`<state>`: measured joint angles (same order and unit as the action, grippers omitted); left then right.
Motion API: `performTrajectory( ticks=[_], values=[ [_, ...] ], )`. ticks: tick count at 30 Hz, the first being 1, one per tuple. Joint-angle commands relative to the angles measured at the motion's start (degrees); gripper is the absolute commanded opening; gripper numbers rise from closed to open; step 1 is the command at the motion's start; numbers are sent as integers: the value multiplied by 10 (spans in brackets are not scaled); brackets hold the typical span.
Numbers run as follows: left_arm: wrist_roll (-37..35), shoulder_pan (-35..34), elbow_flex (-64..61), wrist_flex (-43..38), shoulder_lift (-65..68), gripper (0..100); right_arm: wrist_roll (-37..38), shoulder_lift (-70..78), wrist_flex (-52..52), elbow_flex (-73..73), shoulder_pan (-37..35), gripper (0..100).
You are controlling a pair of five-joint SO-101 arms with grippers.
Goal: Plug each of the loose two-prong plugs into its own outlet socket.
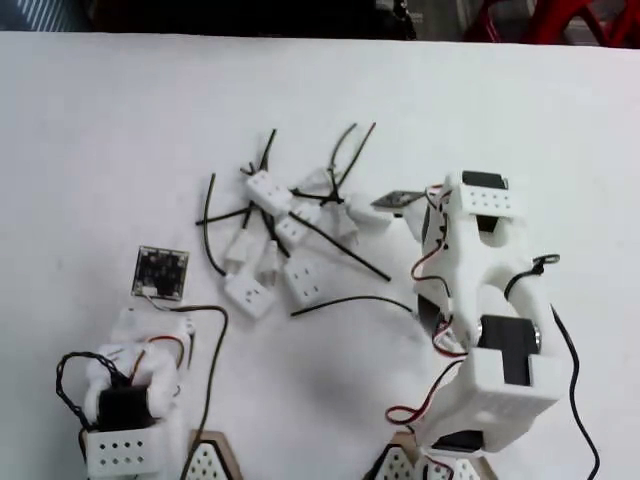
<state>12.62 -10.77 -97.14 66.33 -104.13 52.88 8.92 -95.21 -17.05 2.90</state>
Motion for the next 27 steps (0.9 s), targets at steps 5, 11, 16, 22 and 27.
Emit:
performTrajectory(
  ticks=[5, 11, 16, 22, 27],
  values=[
    [5, 1, 2, -9, -2, 24, 1, -131, -12, 18, 19, 17],
    [5, 1, 2, -9, -2, 24, -49, -277, -9, 20, 28, 17],
    [5, 1, 2, -9, -2, 24, -149, -335, 55, 12, 29, 17],
    [5, 1, 2, -9, -2, 24, -251, -299, 199, -81, 28, 17],
    [5, 1, 2, -9, -2, 24, -261, -196, 262, -123, 26, 17]
  ],
)
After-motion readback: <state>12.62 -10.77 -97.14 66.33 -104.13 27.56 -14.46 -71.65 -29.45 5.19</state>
